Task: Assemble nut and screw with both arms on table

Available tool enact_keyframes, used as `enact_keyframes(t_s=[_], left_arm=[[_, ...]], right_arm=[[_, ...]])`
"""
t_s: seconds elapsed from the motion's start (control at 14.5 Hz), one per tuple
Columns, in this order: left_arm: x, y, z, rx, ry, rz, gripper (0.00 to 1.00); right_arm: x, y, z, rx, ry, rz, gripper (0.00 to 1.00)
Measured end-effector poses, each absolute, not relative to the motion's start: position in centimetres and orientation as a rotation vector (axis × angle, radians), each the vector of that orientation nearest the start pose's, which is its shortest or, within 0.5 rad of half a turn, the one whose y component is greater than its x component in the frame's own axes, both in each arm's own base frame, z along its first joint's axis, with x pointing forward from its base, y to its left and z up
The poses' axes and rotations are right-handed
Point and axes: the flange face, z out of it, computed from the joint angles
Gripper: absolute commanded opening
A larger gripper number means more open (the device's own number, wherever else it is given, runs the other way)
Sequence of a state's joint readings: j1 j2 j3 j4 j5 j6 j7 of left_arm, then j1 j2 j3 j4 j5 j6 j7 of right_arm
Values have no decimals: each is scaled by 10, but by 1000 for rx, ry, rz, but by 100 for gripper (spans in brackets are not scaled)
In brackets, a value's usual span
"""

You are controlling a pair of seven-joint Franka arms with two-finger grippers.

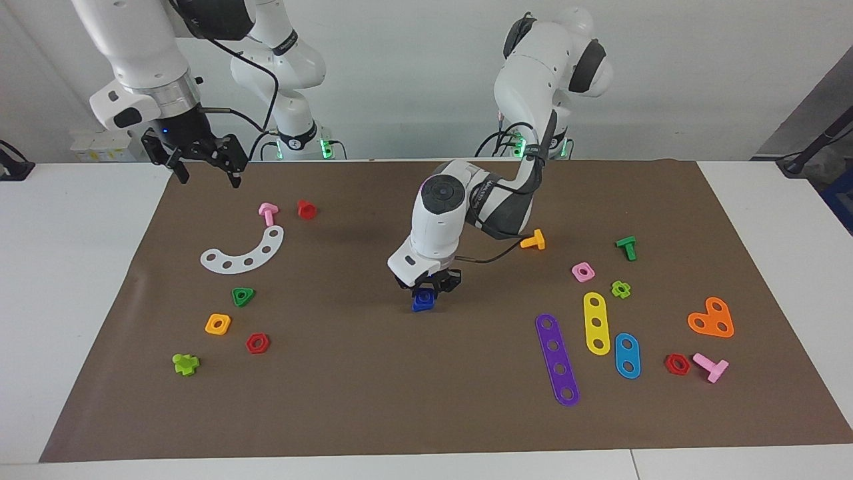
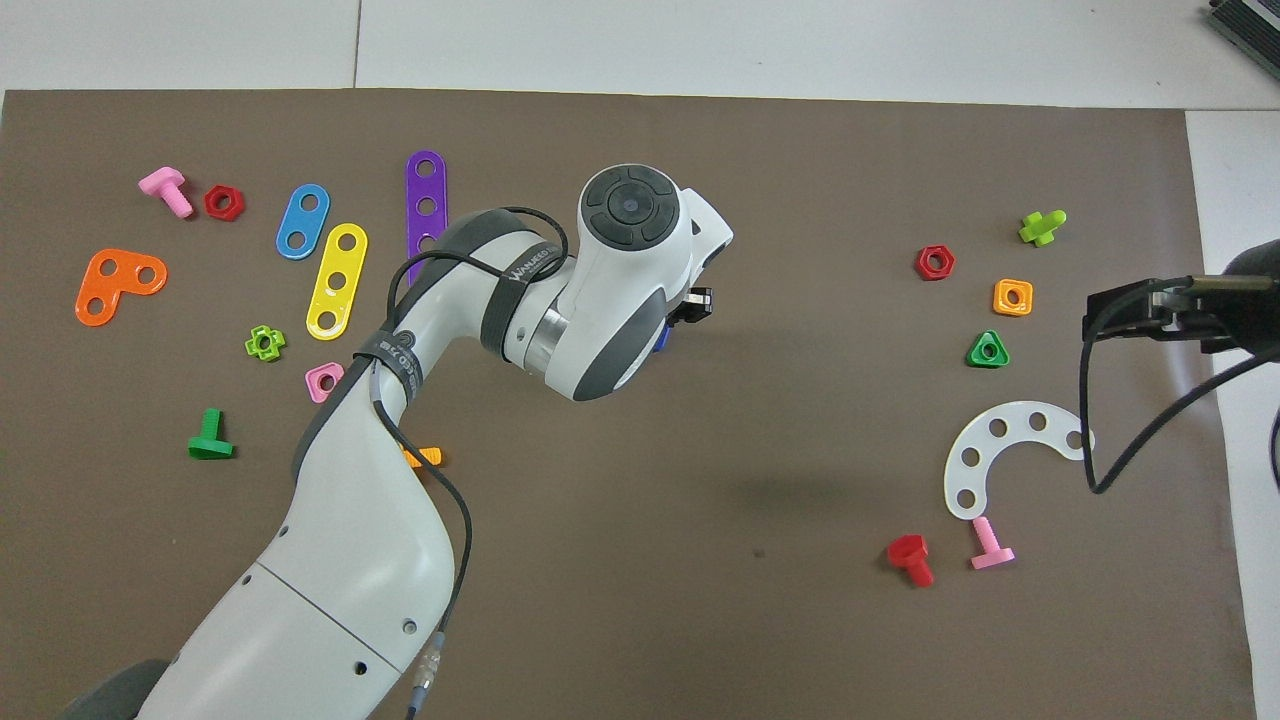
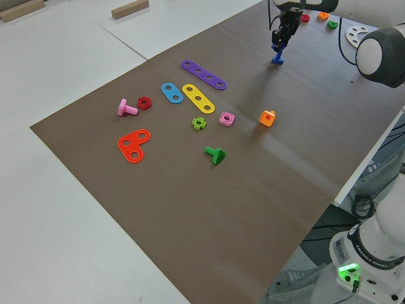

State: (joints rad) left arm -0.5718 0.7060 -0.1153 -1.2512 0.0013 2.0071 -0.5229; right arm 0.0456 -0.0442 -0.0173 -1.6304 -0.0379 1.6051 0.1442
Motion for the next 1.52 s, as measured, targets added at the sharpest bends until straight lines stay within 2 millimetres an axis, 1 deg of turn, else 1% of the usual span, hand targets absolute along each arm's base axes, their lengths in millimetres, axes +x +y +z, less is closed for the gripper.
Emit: enact_keyframes(t_s=[0.28,0.69,1.11,1.52], left_arm=[[592,-457,351,-3232,201,-21,0],[592,-454,352,-3236,163,33,0],[592,-454,354,-3249,133,73,0],[596,-450,353,-3248,111,84,0]], right_arm=[[544,12,622,-3172,179,-29,100],[538,9,622,-3144,162,54,100],[538,6,622,-3170,146,57,100],[538,6,622,-3170,146,56,100]])
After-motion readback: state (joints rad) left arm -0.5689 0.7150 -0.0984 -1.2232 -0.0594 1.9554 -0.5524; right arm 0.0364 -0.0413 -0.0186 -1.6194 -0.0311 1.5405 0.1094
